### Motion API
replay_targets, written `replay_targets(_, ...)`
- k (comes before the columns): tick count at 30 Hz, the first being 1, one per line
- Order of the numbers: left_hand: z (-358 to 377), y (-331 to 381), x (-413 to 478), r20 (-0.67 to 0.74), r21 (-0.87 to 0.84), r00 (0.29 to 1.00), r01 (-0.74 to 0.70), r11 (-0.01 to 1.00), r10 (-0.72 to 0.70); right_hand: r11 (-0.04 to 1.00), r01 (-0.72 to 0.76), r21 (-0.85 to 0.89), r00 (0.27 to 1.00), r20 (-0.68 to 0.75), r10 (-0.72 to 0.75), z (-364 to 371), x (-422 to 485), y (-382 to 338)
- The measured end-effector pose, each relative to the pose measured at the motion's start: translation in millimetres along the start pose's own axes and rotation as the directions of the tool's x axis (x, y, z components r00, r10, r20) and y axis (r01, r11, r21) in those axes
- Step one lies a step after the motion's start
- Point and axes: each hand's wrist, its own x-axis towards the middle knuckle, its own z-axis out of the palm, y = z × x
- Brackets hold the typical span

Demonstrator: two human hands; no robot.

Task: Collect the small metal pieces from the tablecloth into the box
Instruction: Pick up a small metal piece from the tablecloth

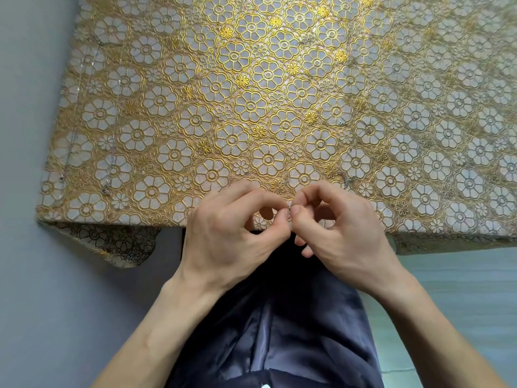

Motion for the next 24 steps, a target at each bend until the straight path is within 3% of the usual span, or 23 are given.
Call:
replay_targets(3, 0, 2, -1, -0.002, -0.011, 0.998, 0.055, 0.998, -0.055, 0.983, 0.110, -0.149, 0.993, -0.024, -0.115, 0, 0, 2)
replay_targets(7, 1, 10, -2, -0.008, -0.116, 0.981, 0.194, 0.974, -0.196, 0.993, -0.015, 0.117, 1.000, -0.019, 0.018, 3, -2, 0)
replay_targets(10, 2, 14, -4, 0.008, -0.198, 0.958, 0.283, 0.939, -0.287, 0.995, -0.013, 0.099, 0.999, -0.041, 0.017, 6, -4, -5)
replay_targets(13, 1, 12, -5, 0.008, -0.143, 0.979, 0.204, 0.968, -0.205, 0.906, -0.241, 0.349, 0.970, 0.071, 0.231, 3, -3, -10)
replay_targets(16, 0, 7, -4, -0.005, -0.022, 0.998, 0.067, 0.998, -0.067, 0.827, -0.375, 0.420, 0.927, 0.191, 0.323, 0, -1, -12)
replay_targets(24, -4, 7, 2, 0.110, -0.184, 0.970, 0.234, 0.955, -0.217, 0.932, -0.166, 0.322, 0.986, 0.056, 0.156, 2, -7, -8)
